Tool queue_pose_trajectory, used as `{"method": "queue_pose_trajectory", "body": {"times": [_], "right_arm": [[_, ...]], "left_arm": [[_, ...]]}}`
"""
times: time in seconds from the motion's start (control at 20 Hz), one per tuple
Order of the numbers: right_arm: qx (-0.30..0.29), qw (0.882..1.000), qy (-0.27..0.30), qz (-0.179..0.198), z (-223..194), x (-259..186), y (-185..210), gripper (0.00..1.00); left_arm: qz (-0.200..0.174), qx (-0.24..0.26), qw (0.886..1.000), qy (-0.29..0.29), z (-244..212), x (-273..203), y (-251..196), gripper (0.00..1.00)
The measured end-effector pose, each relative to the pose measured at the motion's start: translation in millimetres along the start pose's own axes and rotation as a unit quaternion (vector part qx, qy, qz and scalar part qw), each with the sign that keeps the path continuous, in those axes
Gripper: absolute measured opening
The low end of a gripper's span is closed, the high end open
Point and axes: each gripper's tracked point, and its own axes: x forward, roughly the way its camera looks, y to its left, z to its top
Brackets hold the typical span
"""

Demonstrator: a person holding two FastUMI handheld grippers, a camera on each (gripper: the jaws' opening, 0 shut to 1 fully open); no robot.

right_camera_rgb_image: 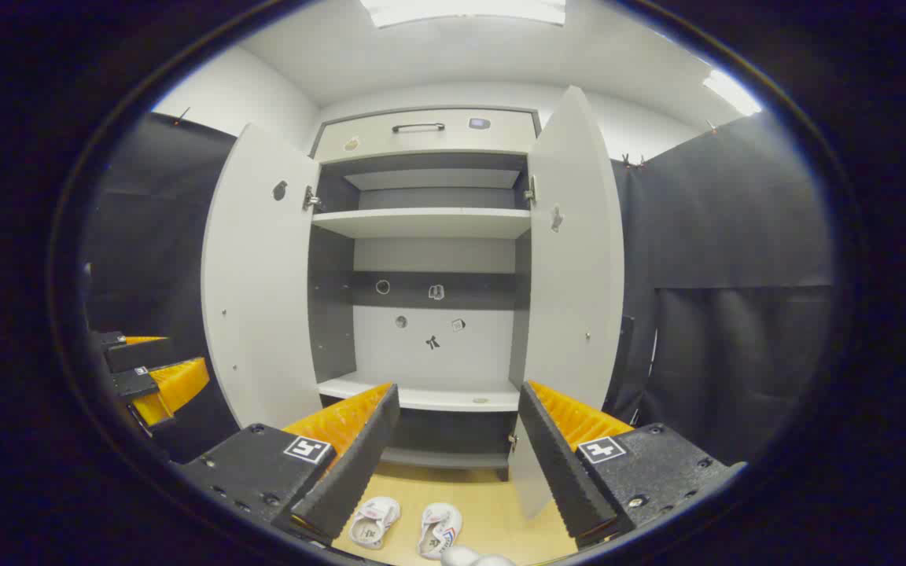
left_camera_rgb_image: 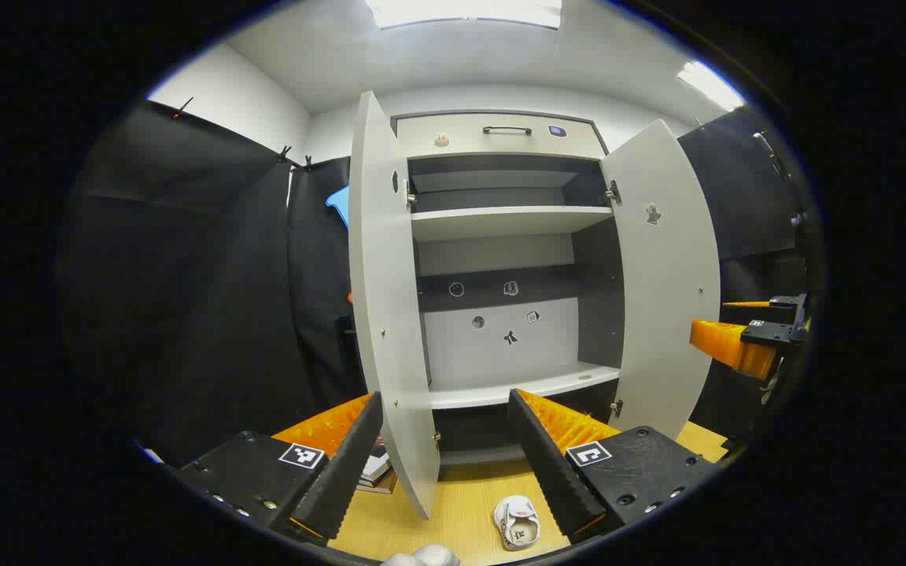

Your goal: Grab one shoe with the right hand and put it into the shoe cabinet, grab the other shoe with the left hand and put it into the shoe cabinet; then close the right door with the right hand and the left door with the left hand.

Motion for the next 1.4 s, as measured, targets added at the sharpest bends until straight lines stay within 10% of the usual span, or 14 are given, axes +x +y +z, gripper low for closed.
{"method": "queue_pose_trajectory", "body": {"times": [0.75,1.0,1.4], "right_arm": [[-0.023,0.999,0.039,0.002,-33.9,-1.4,11.9,0.99],[-0.039,0.99,0.131,0.011,-142.4,-8.6,22.1,0.99],[-0.044,0.942,0.331,0.044,-360.6,-30.3,53.8,0.99]], "left_arm": [[-0.004,0.001,1.0,0.004,-10.8,-1.5,14.2,0.96],[-0.005,0.0,1.0,0.006,-16.1,-6.5,20.2,0.96],[-0.004,0.009,1.0,0.018,-30.3,-11.9,30.1,0.96]]}}
